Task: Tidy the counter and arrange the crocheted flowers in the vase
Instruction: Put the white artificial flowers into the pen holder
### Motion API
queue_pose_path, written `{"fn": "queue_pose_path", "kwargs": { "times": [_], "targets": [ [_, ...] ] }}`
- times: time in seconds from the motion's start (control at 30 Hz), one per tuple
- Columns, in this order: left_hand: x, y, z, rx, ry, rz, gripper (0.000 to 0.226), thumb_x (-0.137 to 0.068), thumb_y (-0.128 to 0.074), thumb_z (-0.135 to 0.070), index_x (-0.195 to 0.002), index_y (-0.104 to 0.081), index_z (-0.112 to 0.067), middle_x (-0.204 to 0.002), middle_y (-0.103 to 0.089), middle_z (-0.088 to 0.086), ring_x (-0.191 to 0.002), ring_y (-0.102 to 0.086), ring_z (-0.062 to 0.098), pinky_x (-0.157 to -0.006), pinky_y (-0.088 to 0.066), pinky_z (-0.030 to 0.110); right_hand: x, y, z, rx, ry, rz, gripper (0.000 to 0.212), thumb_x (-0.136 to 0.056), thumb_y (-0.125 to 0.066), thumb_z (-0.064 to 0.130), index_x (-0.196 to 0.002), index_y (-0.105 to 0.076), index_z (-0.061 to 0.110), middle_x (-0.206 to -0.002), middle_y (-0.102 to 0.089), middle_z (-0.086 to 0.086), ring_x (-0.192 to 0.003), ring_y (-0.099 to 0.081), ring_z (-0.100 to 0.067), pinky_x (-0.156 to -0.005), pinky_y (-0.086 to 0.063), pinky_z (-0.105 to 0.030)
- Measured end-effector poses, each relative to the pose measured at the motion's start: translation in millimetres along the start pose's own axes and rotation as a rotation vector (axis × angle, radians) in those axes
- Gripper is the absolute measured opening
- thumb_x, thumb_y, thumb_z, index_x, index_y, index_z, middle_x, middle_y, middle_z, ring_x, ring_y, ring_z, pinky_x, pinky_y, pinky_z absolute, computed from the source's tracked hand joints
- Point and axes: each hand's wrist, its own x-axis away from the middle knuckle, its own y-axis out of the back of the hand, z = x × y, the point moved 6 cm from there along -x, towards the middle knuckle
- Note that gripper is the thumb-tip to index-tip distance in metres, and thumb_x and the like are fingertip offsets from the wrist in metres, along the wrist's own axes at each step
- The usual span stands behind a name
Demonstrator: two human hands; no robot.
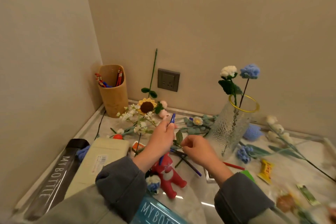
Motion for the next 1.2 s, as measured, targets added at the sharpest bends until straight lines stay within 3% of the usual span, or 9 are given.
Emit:
{"fn": "queue_pose_path", "kwargs": {
  "times": [0.13, 0.33, 0.53, 0.67, 0.9, 1.13, 1.2],
  "targets": [
    [18.6, -18.7, 14.3, 0.031, 0.105, -0.006, 0.024, -0.102, -0.031, -0.020, -0.106, -0.051, -0.010, -0.061, -0.039, -0.002, -0.036, -0.032, 0.005, -0.035, -0.026, 0.019, 10.0, -8.5, -17.3, 0.147, 0.020, 0.005, 0.031, -0.084, -0.058, 0.022, -0.113, -0.067, 0.028, -0.111, -0.067, 0.007, -0.104, -0.061, -0.013, -0.086, -0.052, -0.033],
    [31.4, -27.8, 12.9, 0.016, 0.070, -0.045, 0.021, -0.103, -0.033, -0.022, -0.108, -0.051, -0.012, -0.064, -0.046, 0.001, -0.038, -0.035, 0.007, -0.037, -0.030, 0.021, 15.5, -23.3, -36.0, 0.377, 0.107, -0.005, 0.041, -0.084, -0.056, 0.028, -0.126, -0.057, 0.028, -0.120, -0.060, 0.000, -0.111, -0.053, -0.022, -0.090, -0.047, -0.037],
    [35.5, -31.3, 15.0, -0.048, 0.038, -0.096, 0.021, -0.103, -0.033, -0.027, -0.107, -0.052, -0.017, -0.064, -0.051, -0.001, -0.038, -0.041, 0.002, -0.039, -0.037, 0.022, 8.8, -29.1, -42.1, 0.456, 0.145, -0.021, 0.025, -0.089, -0.054, 0.032, -0.112, -0.061, 0.026, -0.113, -0.062, -0.001, -0.107, -0.052, -0.023, -0.089, -0.040, -0.037],
    [37.3, -29.9, 14.2, -0.010, 0.030, -0.136, 0.022, -0.103, -0.032, -0.026, -0.108, -0.051, -0.015, -0.064, -0.052, 0.000, -0.041, -0.042, 0.007, -0.040, -0.037, 0.023, 5.8, -32.1, -43.3, 0.479, 0.190, -0.001, 0.024, -0.095, -0.047, 0.033, -0.113, -0.060, 0.023, -0.114, -0.062, -0.003, -0.108, -0.054, -0.025, -0.090, -0.039, -0.039],
    [35.2, -31.0, 6.6, 0.096, -0.019, -0.293, 0.018, -0.104, -0.031, -0.025, -0.103, -0.047, -0.017, -0.069, -0.053, 0.001, -0.043, -0.047, 0.005, -0.040, -0.043, 0.021, 9.3, -3.0, -31.8, -0.101, 0.175, -0.040, 0.016, -0.100, -0.044, 0.022, -0.106, -0.057, 0.015, -0.097, -0.062, -0.004, -0.088, -0.059, -0.022, -0.076, -0.047, -0.038],
    [28.8, -33.4, -6.9, 0.132, -0.101, -0.355, 0.012, -0.101, -0.041, -0.021, -0.107, -0.052, -0.020, -0.098, -0.064, 0.000, -0.086, -0.067, 0.012, -0.070, -0.059, 0.030, 23.1, 35.5, 7.1, -0.522, 0.236, -0.030, 0.016, -0.100, -0.043, 0.016, -0.094, -0.057, 0.018, -0.077, -0.058, 0.003, -0.066, -0.055, -0.009, -0.065, -0.046, -0.032],
    [28.0, -30.9, -10.4, 0.181, -0.113, -0.355, 0.015, -0.101, -0.043, -0.022, -0.109, -0.055, -0.020, -0.101, -0.069, -0.003, -0.089, -0.069, 0.008, -0.072, -0.057, 0.027, 27.3, 38.4, 15.9, -0.606, 0.233, 0.021, 0.017, -0.100, -0.043, 0.015, -0.092, -0.058, 0.017, -0.072, -0.056, 0.002, -0.060, -0.052, -0.010, -0.058, -0.045, -0.030]
  ]
}}
